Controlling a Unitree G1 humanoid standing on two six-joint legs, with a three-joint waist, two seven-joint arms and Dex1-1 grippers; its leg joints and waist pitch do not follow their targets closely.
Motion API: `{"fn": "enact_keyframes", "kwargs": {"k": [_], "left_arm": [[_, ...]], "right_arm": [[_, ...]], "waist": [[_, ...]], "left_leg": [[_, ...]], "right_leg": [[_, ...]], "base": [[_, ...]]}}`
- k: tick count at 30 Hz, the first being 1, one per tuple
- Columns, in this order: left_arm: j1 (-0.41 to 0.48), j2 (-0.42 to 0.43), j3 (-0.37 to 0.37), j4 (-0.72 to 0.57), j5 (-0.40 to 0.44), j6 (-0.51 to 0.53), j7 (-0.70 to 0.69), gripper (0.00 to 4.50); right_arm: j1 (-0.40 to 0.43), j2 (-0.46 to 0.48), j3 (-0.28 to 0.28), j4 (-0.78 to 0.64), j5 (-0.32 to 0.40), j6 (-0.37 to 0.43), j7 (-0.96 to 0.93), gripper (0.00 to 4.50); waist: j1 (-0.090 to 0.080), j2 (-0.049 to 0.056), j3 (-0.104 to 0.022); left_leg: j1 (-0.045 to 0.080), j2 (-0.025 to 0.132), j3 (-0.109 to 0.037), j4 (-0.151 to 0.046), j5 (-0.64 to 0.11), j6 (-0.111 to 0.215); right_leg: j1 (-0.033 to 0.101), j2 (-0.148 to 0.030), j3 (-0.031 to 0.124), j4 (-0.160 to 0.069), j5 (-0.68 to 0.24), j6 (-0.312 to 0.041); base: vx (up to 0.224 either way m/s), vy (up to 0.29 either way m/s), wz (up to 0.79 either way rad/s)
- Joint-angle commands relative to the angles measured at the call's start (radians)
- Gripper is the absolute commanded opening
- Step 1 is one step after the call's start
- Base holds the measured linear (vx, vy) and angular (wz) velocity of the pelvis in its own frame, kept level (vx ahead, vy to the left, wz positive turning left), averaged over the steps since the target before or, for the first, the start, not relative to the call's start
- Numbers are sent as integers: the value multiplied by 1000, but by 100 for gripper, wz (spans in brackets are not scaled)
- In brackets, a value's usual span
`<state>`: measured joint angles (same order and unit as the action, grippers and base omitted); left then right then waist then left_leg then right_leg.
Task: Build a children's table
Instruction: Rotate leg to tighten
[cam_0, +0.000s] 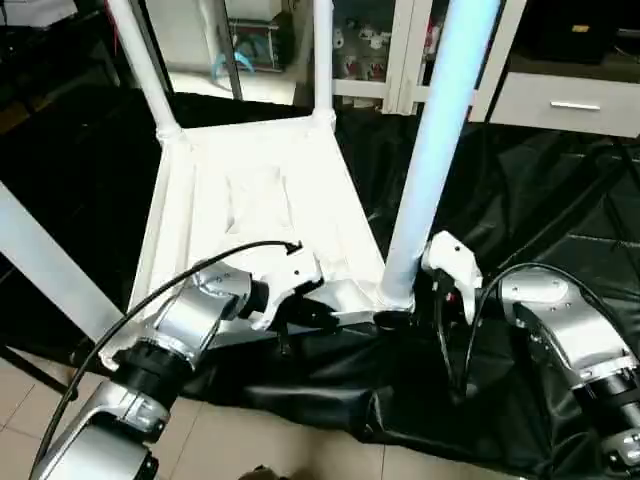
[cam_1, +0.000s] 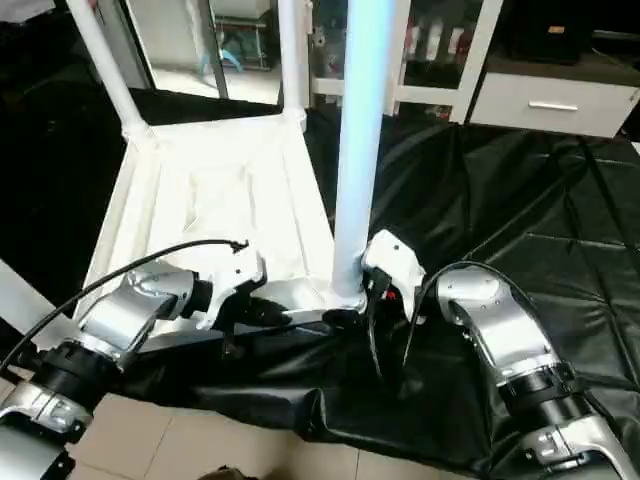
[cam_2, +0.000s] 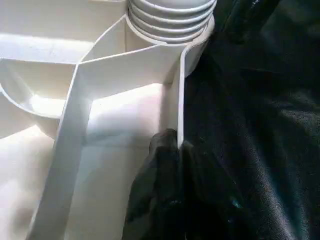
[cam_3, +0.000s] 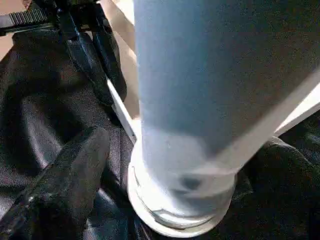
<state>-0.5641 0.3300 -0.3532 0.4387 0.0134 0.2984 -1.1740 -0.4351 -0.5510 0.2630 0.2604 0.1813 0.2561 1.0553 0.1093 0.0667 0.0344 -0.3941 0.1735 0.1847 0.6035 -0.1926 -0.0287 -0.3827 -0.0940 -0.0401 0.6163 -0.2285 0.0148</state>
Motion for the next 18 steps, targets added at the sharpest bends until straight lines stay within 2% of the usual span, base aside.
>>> {"fn": "enact_keyframes", "kwargs": {"k": [1, 2, 10, 11, 14, 16, 18], "left_arm": [[19, 4, -43, -1, 0, 13, -39, 0], [18, 3, -43, -1, 0, 16, -38, 0], [16, 2, -44, 1, 1, 18, -37, 0], [15, 2, -43, 1, 1, 19, -38, 0], [14, 3, -43, 2, 1, 19, -38, 0], [13, 3, -42, 4, 1, 18, -38, 0], [12, 4, -41, 7, 1, 16, -38, 0]], "right_arm": [[-18, 1, 3, 14, -12, -16, 8, 398], [-20, -1, 1, 19, -10, -18, 14, 387], [-32, 10, -5, 51, -19, -31, 15, 324], [-34, 12, -5, 54, -20, -33, 15, 316], [-37, 15, -5, 60, -20, -35, 13, 304], [-40, 19, -4, 65, -20, -38, 12, 278], [-43, 25, -2, 69, -20, -40, 10, 275]], "waist": [[-2, -19, -65], [-2, -15, -66], [-1, -17, -68], [-1, -13, -68], [-1, -13, -68], [-1, -14, -68], [-2, -12, -67]], "left_leg": [[24, 55, -19, -56, -25, 131], [24, 54, -19, -55, -24, 130], [24, 54, -19, -53, -20, 134], [23, 54, -19, -52, -22, 132], [24, 54, -19, -52, -25, 132], [24, 54, -19, -52, -27, 131], [24, 54, -19, -52, -37, 128]], "right_leg": [[39, -54, 27, -41, 143, -302], [38, -53, 26, -41, 147, -303], [40, -53, 25, -38, 165, -310], [40, -52, 25, -39, 164, -311], [40, -51, 25, -38, 169, -315], [40, -51, 25, -38, 167, -315], [38, -51, 25, -39, 153, -315]], "base": [[0, 0, 0], [0, 0, 0], [0, 0, 0], [0, 0, 0], [0, 0, 0], [0, 0, 0], [0, 0, 0]]}}
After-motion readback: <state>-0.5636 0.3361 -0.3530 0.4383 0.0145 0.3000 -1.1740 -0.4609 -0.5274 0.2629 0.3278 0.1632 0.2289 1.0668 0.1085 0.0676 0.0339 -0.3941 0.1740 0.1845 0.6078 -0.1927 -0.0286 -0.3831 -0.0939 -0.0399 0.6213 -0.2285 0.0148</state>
